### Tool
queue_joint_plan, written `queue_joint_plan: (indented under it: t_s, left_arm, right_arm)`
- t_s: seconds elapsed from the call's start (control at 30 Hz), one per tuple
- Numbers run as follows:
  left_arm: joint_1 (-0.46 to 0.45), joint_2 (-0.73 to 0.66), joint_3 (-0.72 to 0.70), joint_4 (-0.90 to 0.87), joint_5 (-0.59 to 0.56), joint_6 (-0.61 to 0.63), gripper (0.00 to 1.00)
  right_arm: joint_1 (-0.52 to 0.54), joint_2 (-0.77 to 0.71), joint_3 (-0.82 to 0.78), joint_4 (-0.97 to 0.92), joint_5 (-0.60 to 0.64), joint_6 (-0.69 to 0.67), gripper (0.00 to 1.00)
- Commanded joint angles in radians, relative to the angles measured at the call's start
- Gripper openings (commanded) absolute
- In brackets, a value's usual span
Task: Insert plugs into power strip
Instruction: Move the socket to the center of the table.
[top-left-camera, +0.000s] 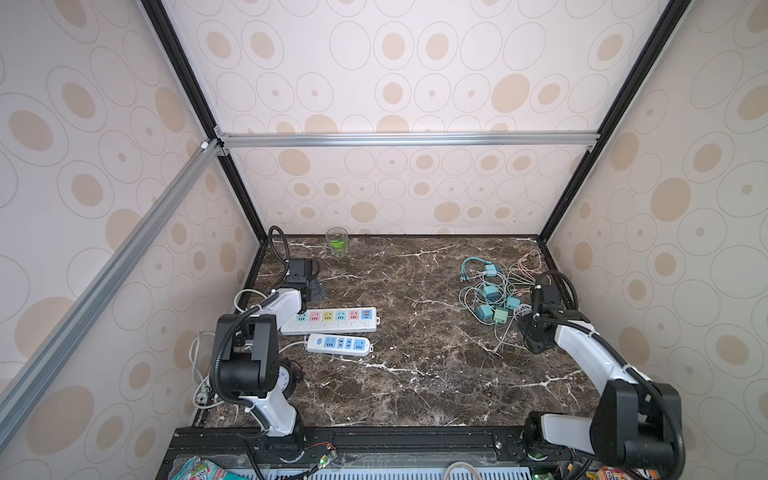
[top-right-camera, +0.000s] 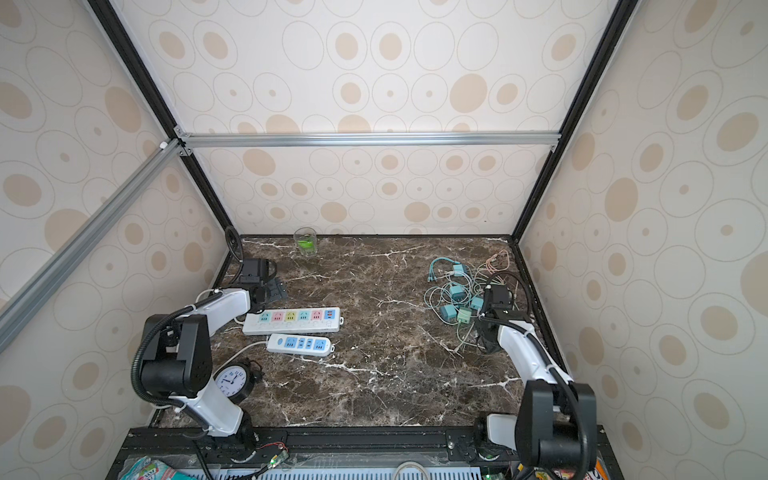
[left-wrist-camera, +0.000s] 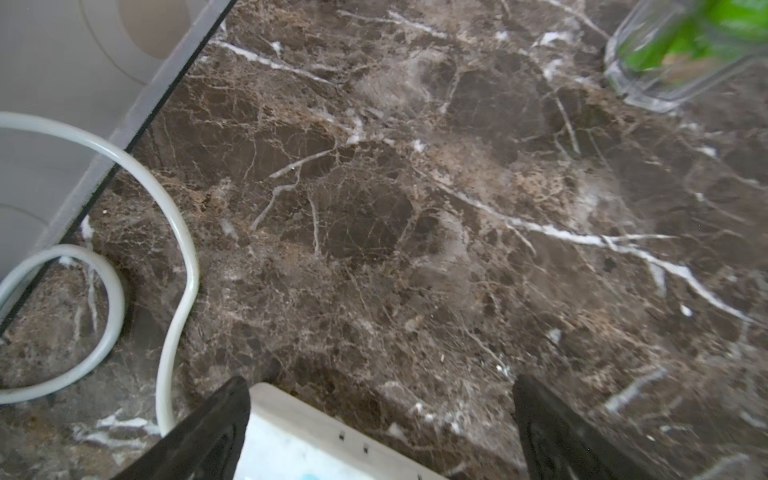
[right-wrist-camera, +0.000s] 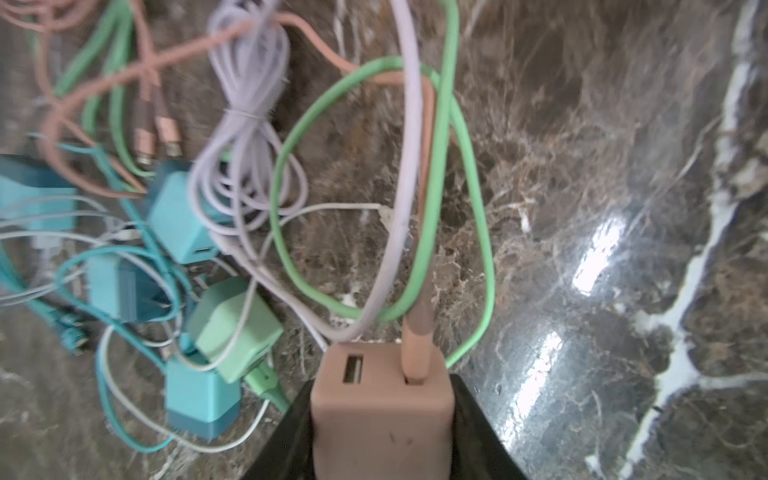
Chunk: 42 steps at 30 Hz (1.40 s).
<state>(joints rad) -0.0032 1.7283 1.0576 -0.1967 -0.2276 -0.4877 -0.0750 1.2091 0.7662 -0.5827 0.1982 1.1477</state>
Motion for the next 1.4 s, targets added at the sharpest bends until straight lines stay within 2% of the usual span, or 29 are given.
queue_joint_plan:
  t_s: [0.0,0.13,0.27,0.43,0.7,0.9,1.1,1.27,1.37]
  left_arm:
    - [0.028,0.044,0.058,-0.082,-0.081,-0.008,0.98]
    - [0.097,0.073,0.025,-0.056,0.014,-0.017,0.98]
    - [0.127,0.083,-0.014,-0.027,0.12,-0.025,0.98]
    - [0.129,0.09,-0.055,-0.003,0.268,-0.061,0.98]
    - [0.113,0.039,-0.127,0.075,0.436,-0.198,0.98]
    - [0.038,-0.034,-0.231,0.183,0.493,-0.399,0.98]
    - [-0.09,-0.077,-0.304,0.258,0.483,-0.568,0.98]
    - [-0.221,-0.067,-0.322,0.309,0.465,-0.668,0.98]
    - [-0.283,-0.034,-0.305,0.35,0.468,-0.675,0.98]
  right_arm:
    - [-0.002,-0.104,-0.021,0.008,0.066,-0.101,0.0]
    - [0.016,-0.19,-0.008,0.029,0.058,-0.213,0.0]
    - [0.051,-0.21,0.017,0.062,0.012,-0.332,0.0]
    - [0.078,-0.194,0.019,0.135,-0.105,-0.424,0.0]
    - [0.147,-0.14,0.045,0.208,-0.149,-0.52,0.0]
    - [0.177,-0.078,0.065,0.264,-0.181,-0.53,0.0]
    - [0.206,-0.011,0.086,0.302,-0.207,-0.537,0.0]
    - [0.231,0.037,0.097,0.332,-0.223,-0.542,0.0]
    - [0.243,0.062,0.11,0.333,-0.214,-0.534,0.0]
